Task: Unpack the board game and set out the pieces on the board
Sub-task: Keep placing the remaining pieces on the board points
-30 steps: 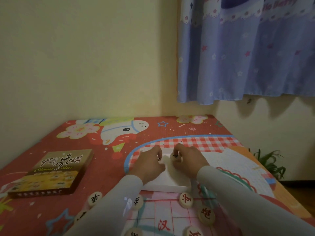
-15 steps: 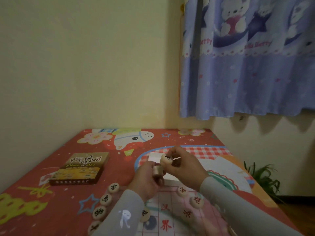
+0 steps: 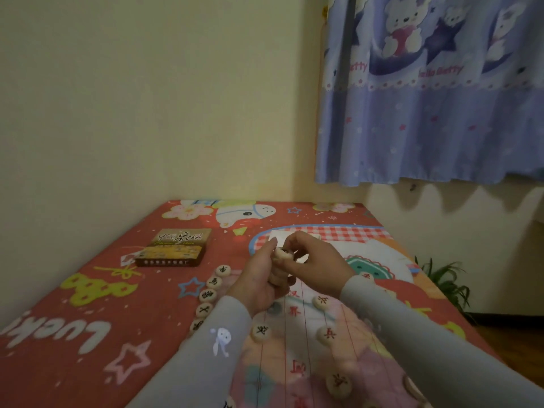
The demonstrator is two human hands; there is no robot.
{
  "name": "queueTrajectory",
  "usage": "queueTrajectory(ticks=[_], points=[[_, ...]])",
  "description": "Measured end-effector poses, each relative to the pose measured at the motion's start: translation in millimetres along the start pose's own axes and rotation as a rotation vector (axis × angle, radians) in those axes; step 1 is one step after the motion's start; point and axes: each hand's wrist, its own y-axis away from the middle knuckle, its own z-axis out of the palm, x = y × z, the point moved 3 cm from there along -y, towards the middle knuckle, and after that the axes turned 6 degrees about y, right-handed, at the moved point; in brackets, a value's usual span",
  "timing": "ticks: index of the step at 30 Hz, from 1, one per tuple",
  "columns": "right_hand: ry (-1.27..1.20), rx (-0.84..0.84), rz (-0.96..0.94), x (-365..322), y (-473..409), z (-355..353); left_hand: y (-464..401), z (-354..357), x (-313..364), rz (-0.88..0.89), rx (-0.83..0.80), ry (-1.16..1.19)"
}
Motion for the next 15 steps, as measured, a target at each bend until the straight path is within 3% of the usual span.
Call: queueTrajectory(ticks=[10, 15], points=[[-0.112, 0.135, 0.061, -1.7, 47.2, -11.4, 36.7, 4.7, -16.2, 0.037, -0.109, -0.087], [-0.200, 0.155, 0.076, 1.1, 76.7, 0.0, 46.7, -22.4, -16.2, 0.079, -0.027, -0.114]])
